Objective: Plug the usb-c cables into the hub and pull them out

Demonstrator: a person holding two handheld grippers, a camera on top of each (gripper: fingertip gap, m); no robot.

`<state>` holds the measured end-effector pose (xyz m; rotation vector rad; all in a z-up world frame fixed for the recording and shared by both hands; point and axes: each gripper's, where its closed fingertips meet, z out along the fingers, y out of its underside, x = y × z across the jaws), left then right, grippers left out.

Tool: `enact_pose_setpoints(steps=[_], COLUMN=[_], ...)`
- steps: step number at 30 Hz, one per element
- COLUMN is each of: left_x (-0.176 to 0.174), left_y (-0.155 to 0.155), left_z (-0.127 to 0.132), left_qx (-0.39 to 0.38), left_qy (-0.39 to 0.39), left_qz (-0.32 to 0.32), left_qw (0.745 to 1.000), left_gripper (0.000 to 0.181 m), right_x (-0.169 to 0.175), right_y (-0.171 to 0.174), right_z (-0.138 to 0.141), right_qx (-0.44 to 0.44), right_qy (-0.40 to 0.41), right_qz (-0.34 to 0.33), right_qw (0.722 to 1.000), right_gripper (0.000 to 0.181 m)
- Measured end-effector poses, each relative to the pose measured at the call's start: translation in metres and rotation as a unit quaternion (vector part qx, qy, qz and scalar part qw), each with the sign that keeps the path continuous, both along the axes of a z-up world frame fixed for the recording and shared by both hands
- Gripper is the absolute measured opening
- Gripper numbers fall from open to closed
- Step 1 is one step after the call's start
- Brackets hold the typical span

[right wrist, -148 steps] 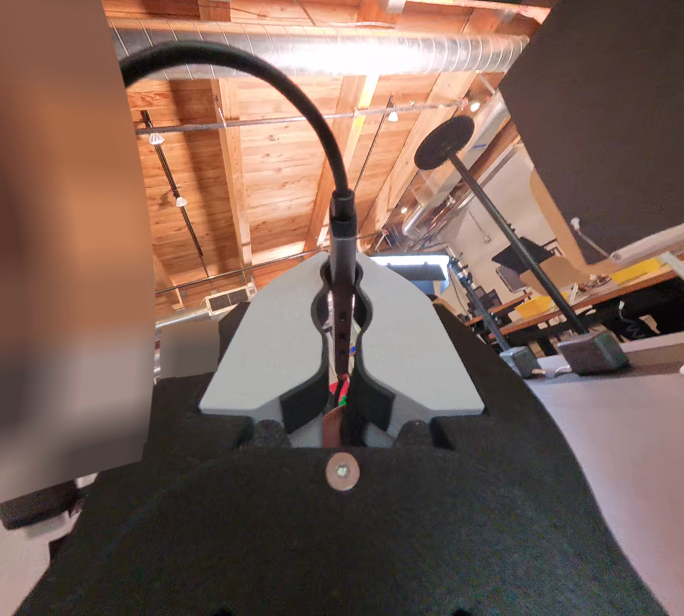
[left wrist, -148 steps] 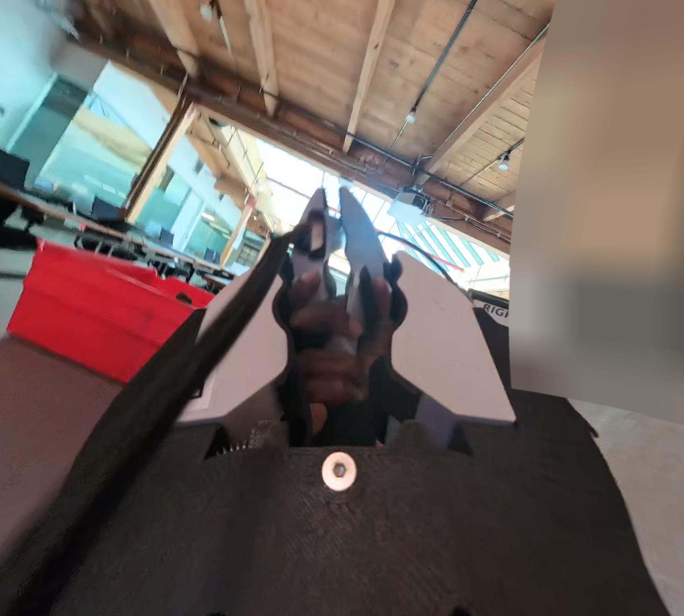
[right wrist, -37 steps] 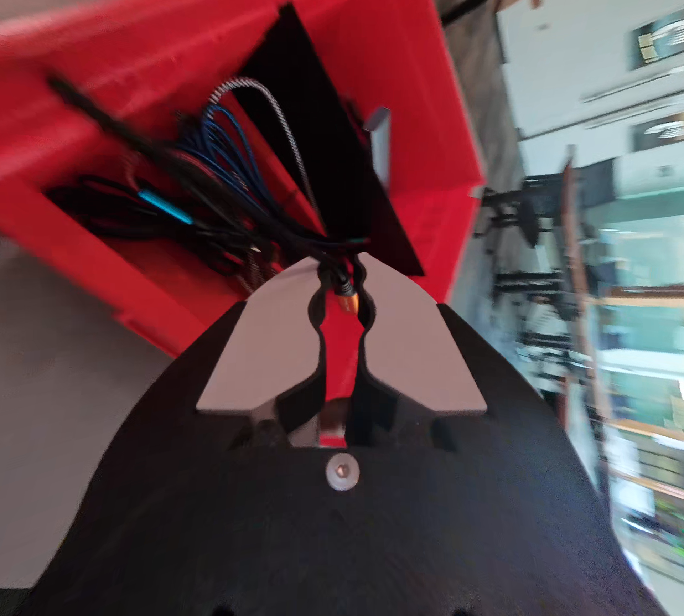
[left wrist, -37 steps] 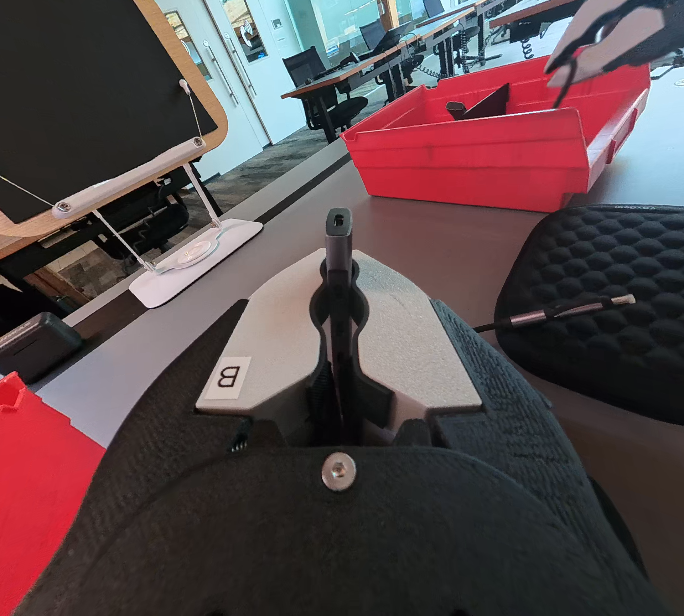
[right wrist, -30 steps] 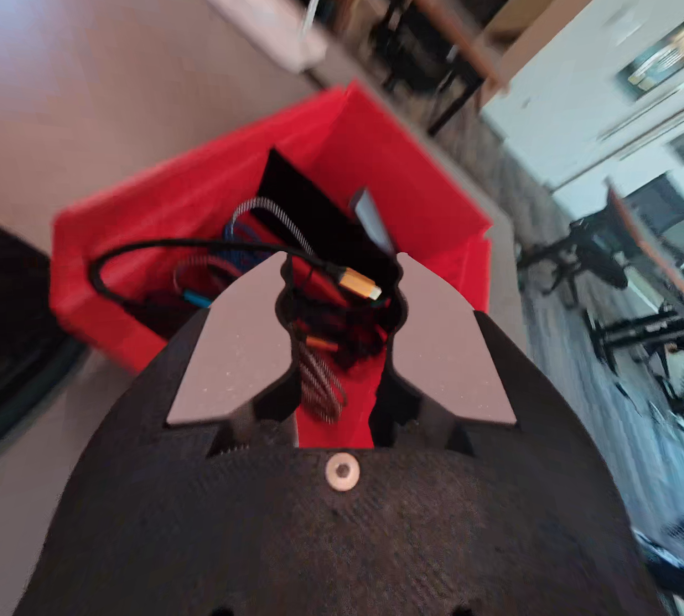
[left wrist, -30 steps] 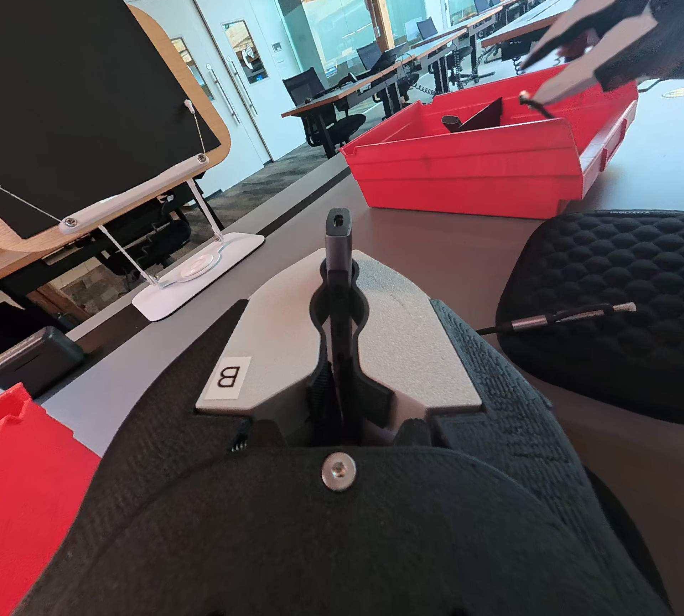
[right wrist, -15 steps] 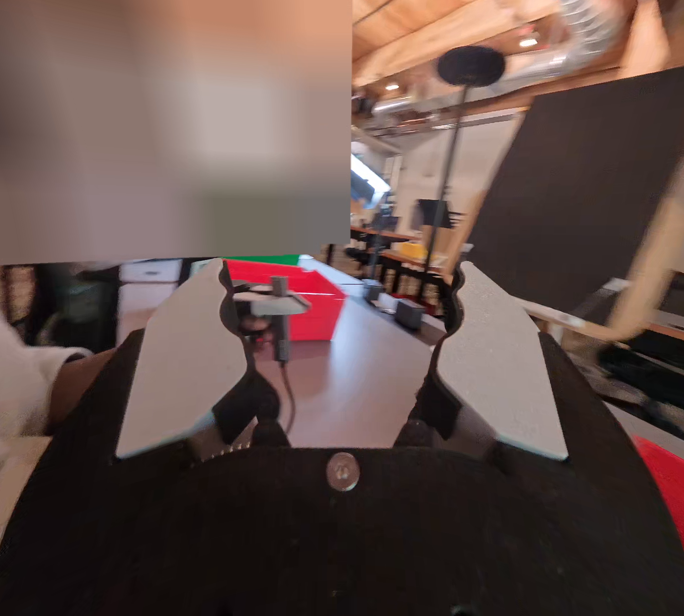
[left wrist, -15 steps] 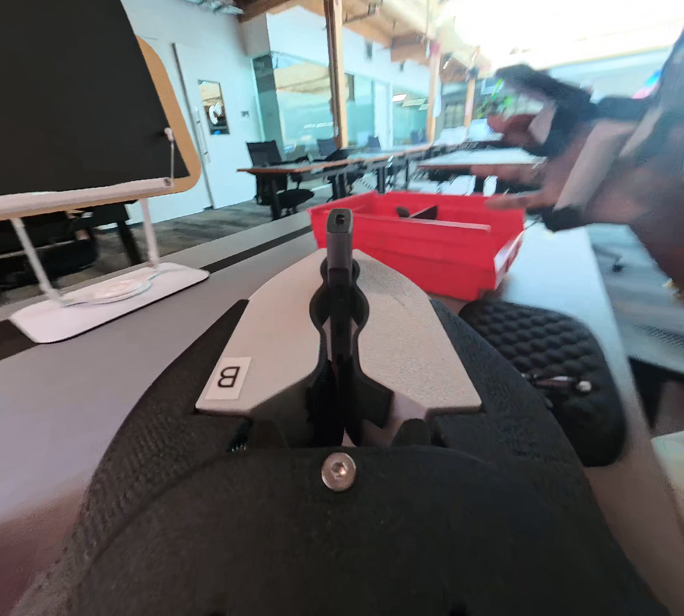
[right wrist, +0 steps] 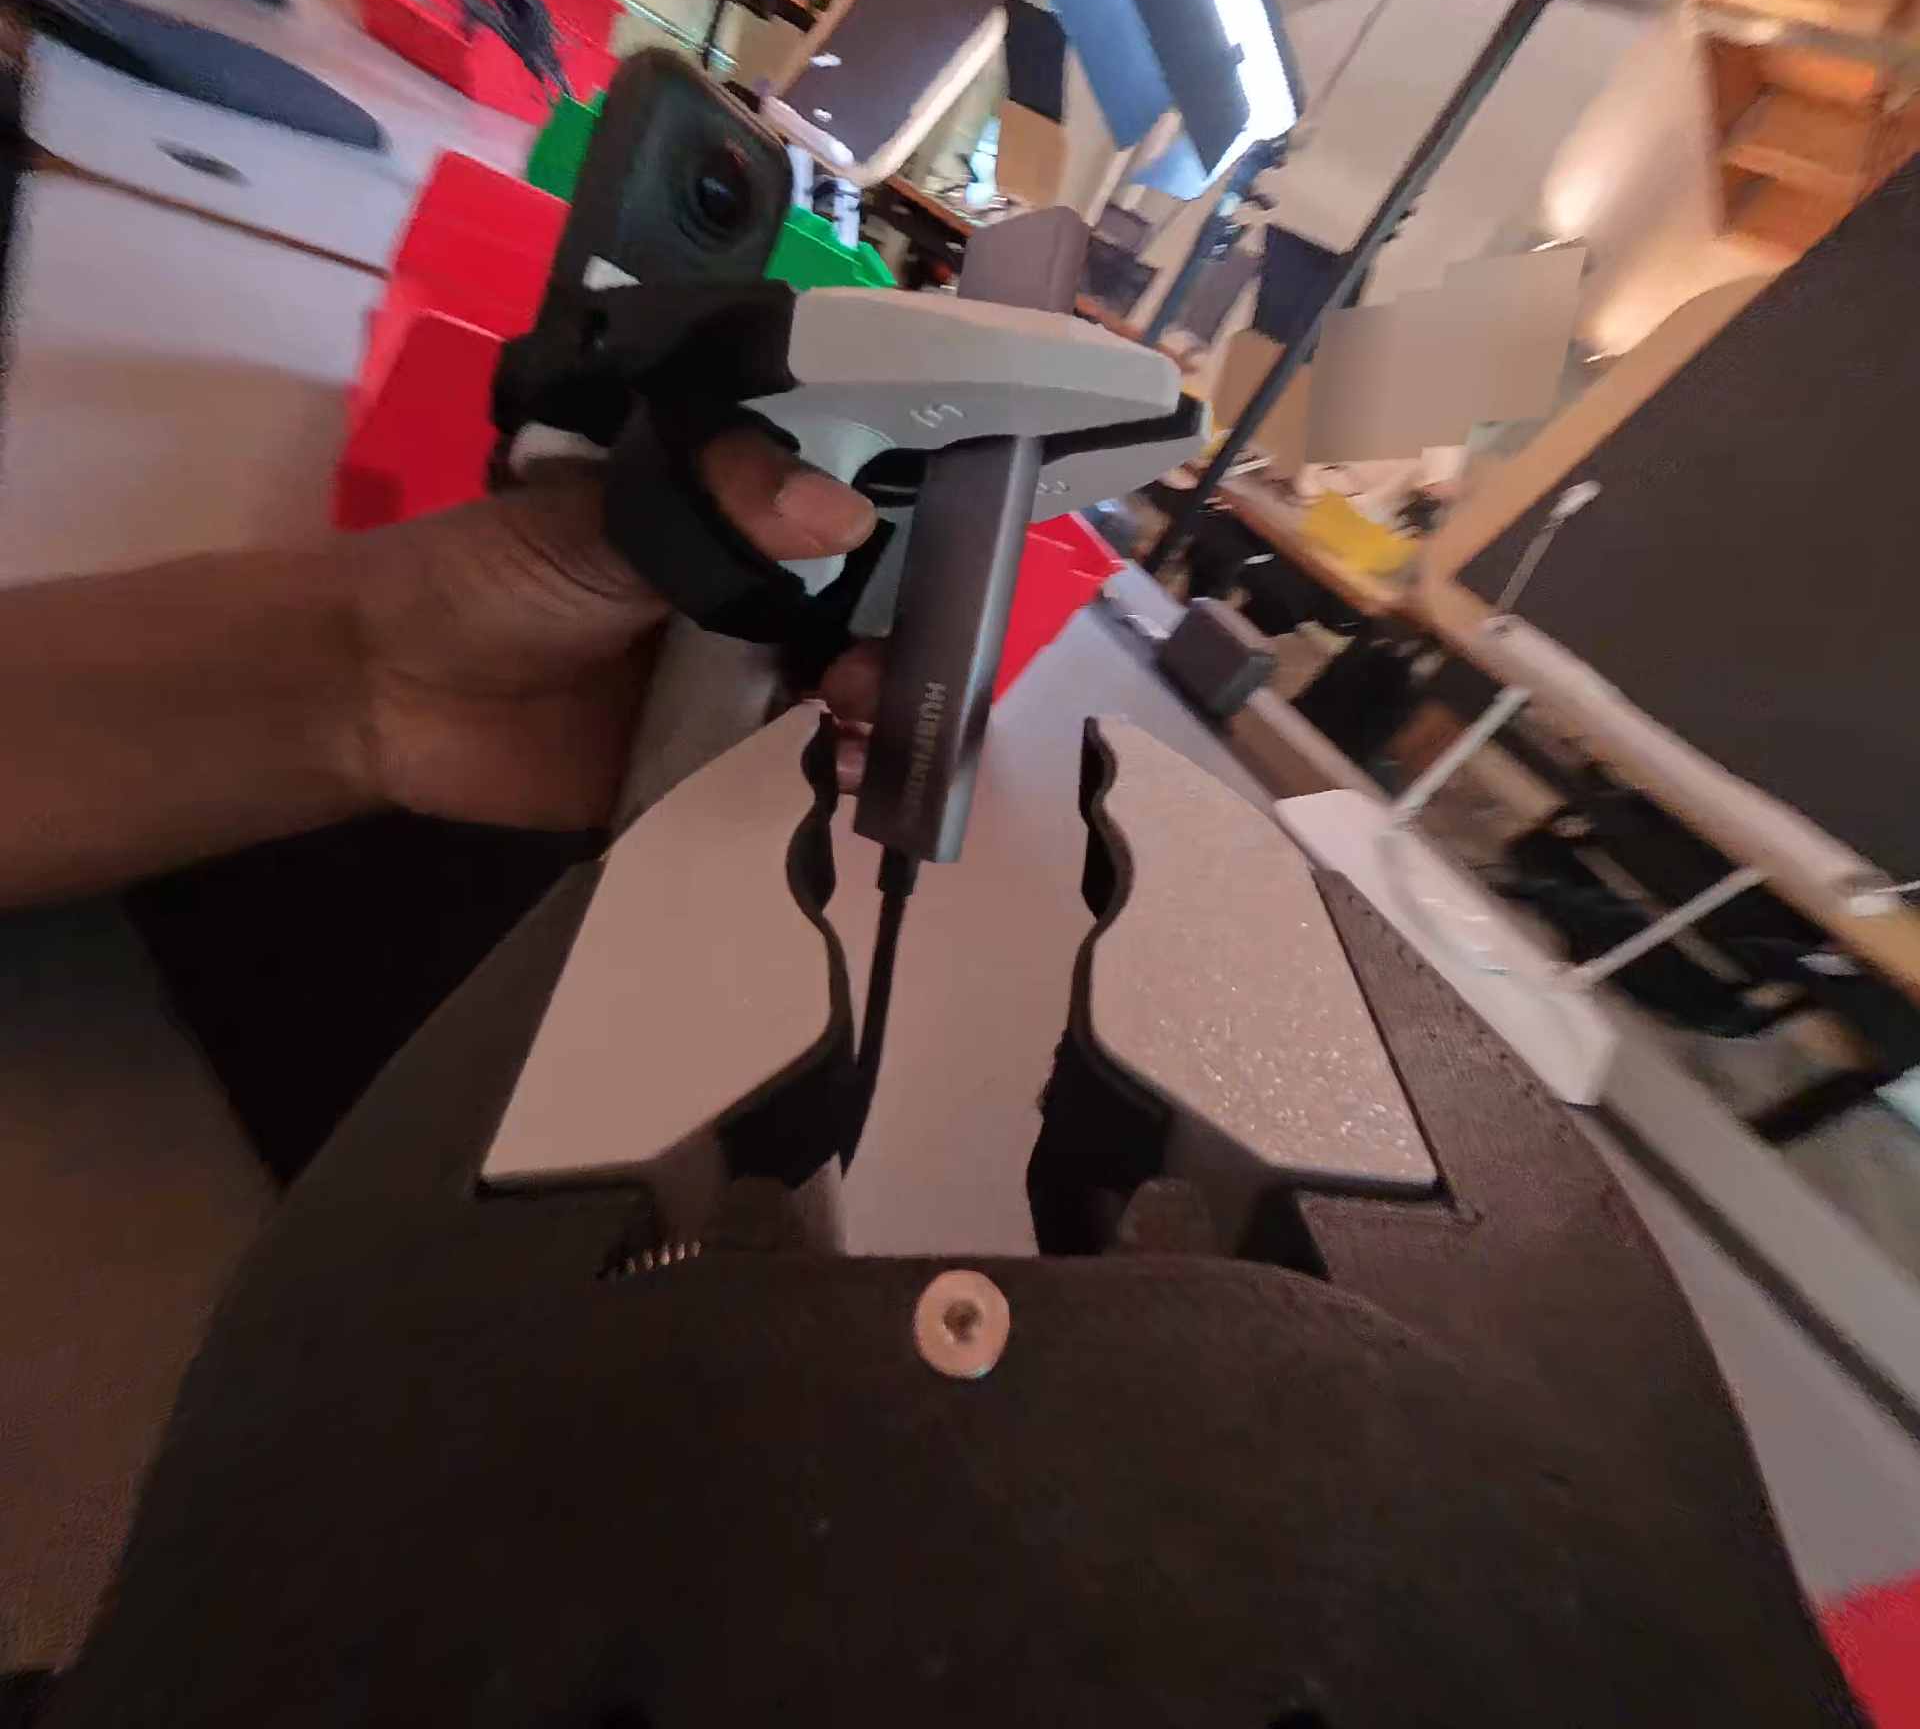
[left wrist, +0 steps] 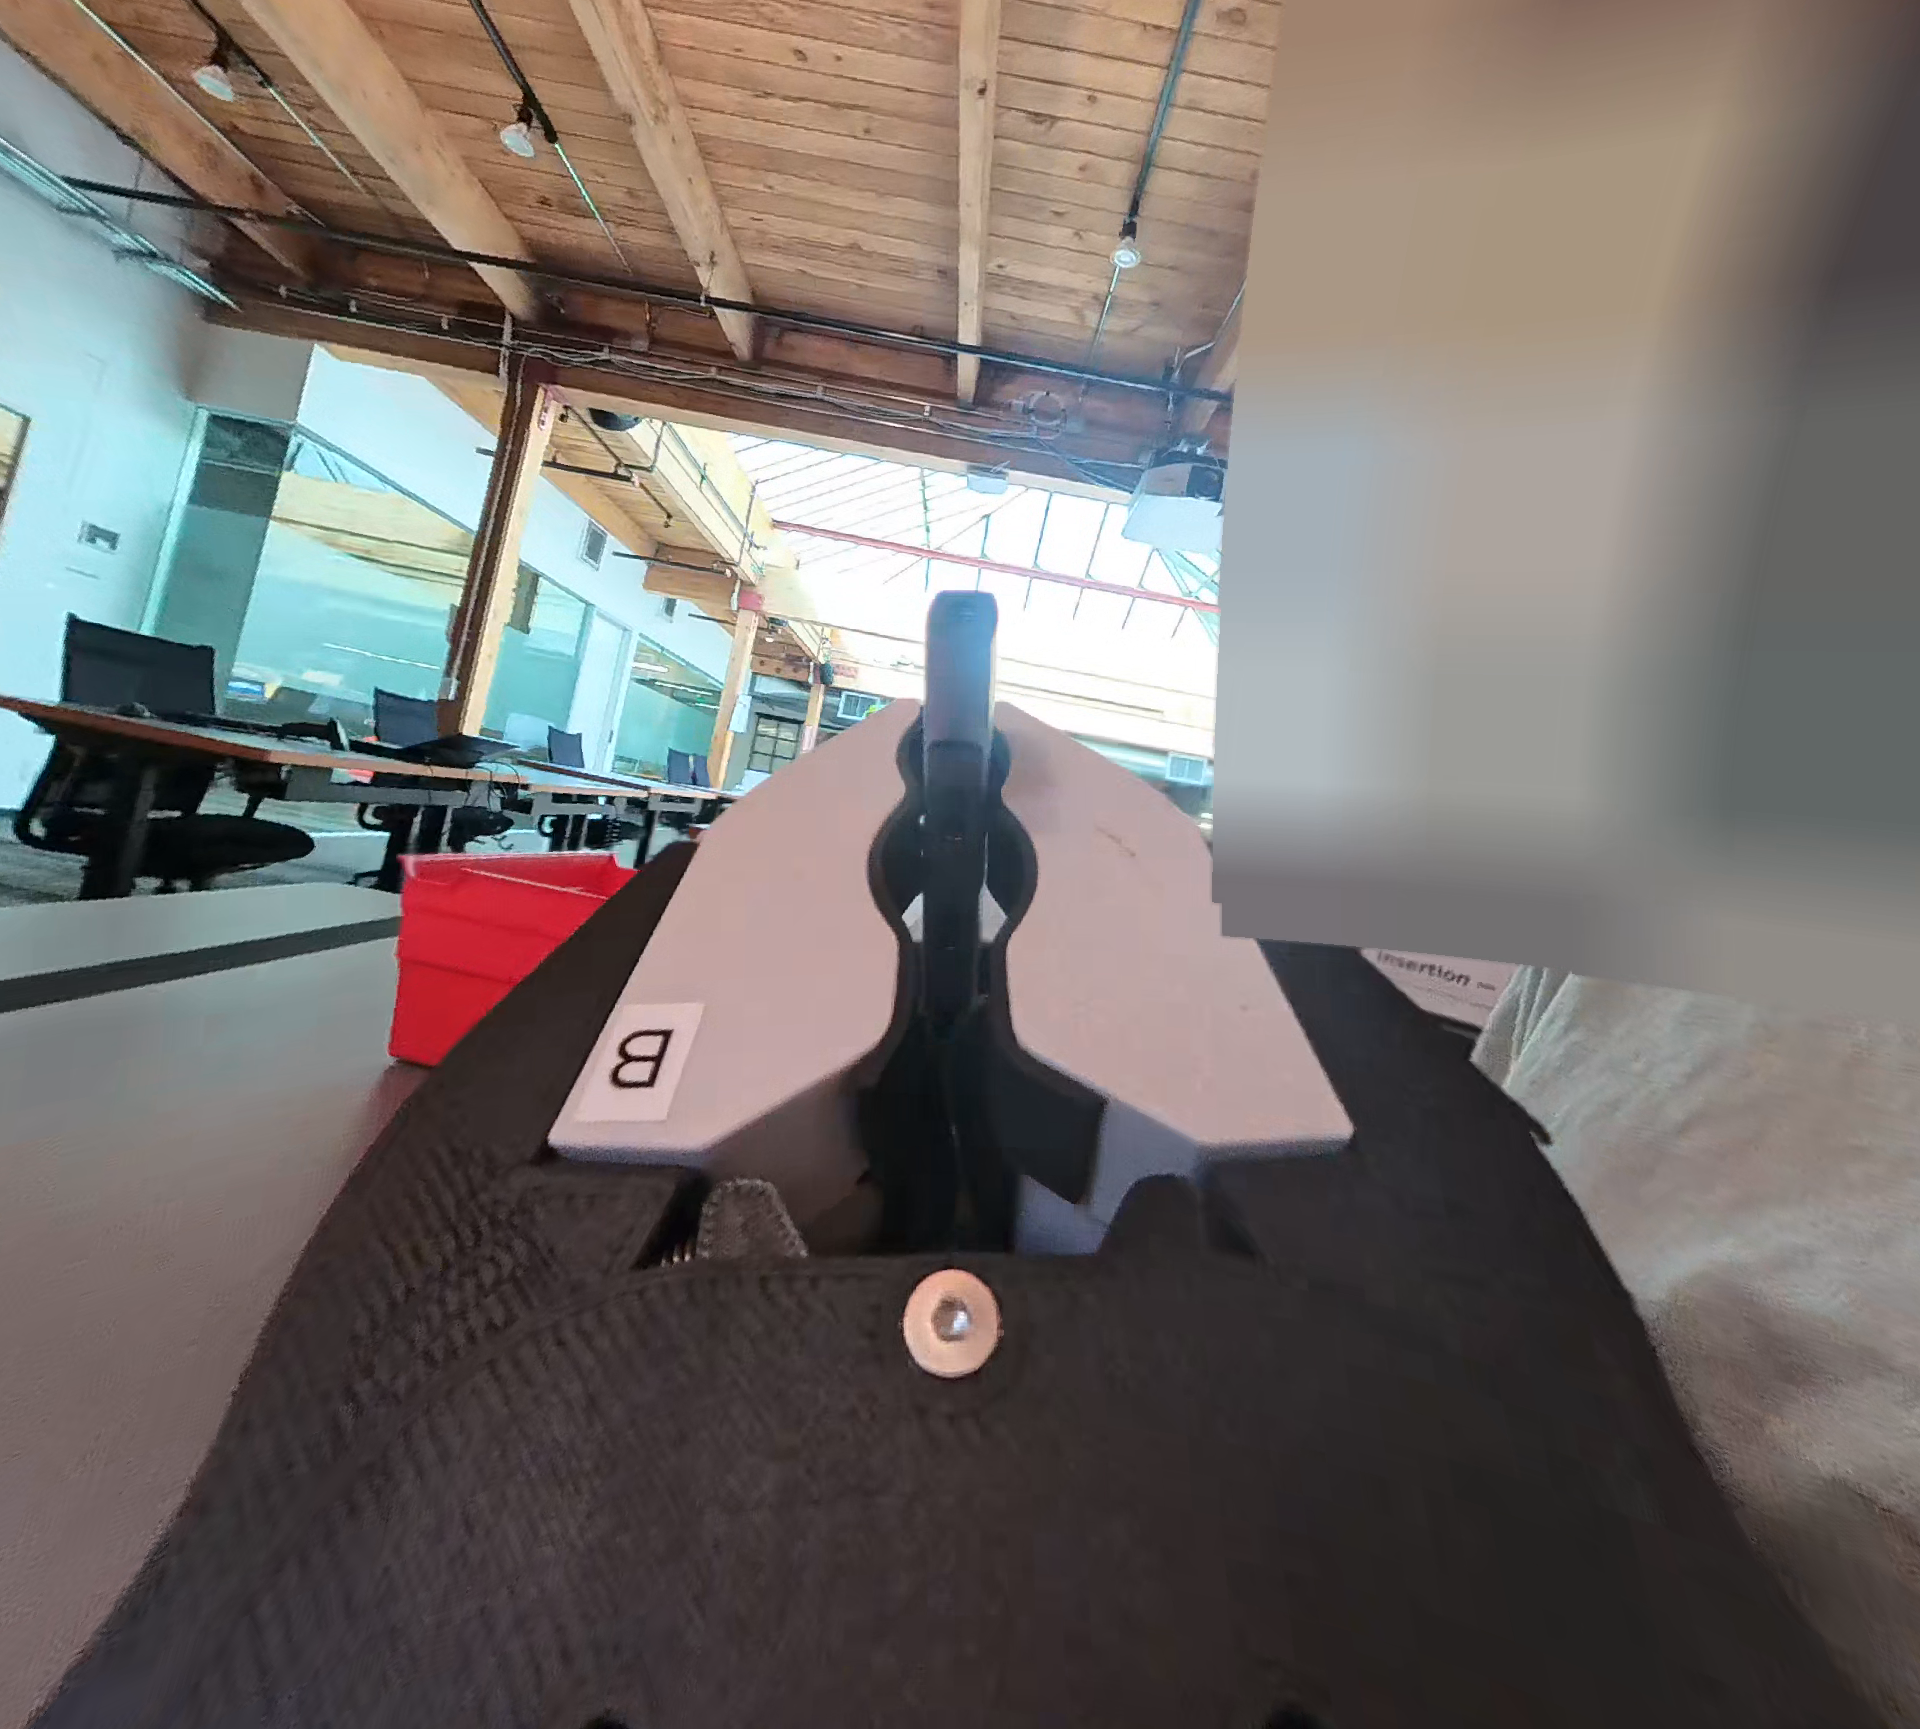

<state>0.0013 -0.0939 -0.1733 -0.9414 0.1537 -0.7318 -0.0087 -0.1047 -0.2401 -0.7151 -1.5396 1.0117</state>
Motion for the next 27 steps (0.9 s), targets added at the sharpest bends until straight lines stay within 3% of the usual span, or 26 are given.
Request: enact_pose_setpoints(steps=[7, 15, 16, 19, 22, 24, 27], left_x=[-0.010, -0.016, -0.021, -0.043, -0.049, -0.043, -0.028], left_y=[0.007, 0.010, 0.010, 0.009, 0.003, 0.000, 0.008], left_z=[-0.005, -0.007, -0.005, 0.004, 0.017, 0.023, 0.021], left_qx=[-0.022, -0.036, -0.035, -0.017, 0.037, 0.063, 0.066], left_qy=[0.022, 0.010, 0.001, -0.043, -0.055, -0.018, 0.098], left_qz=[0.083, 0.108, 0.122, 0.191, 0.238, 0.274, 0.341], left_qw=[0.996, 0.993, 0.992, 0.981, 0.969, 0.959, 0.933], left_gripper=[0.004, 0.009, 0.023, 0.092, 0.137, 0.144, 0.143], right_x=[-0.007, -0.019, -0.017, -0.008, 0.004, 0.015, 0.034], right_y=[0.010, 0.024, 0.026, 0.036, 0.055, 0.071, 0.102], right_z=[0.000, -0.004, -0.002, 0.009, 0.029, 0.051, 0.091], right_qx=[0.169, 0.223, 0.218, 0.182, 0.139, 0.103, 0.051], right_qy=[0.042, 0.037, 0.041, 0.060, 0.092, 0.125, 0.167], right_qz=[-0.143, -0.231, -0.229, -0.227, -0.234, -0.235, -0.234], right_qw=[0.974, 0.946, 0.948, 0.955, 0.958, 0.958, 0.956], right_gripper=[0.043, 0.025, 0.024, 0.023, 0.023, 0.023, 0.023])
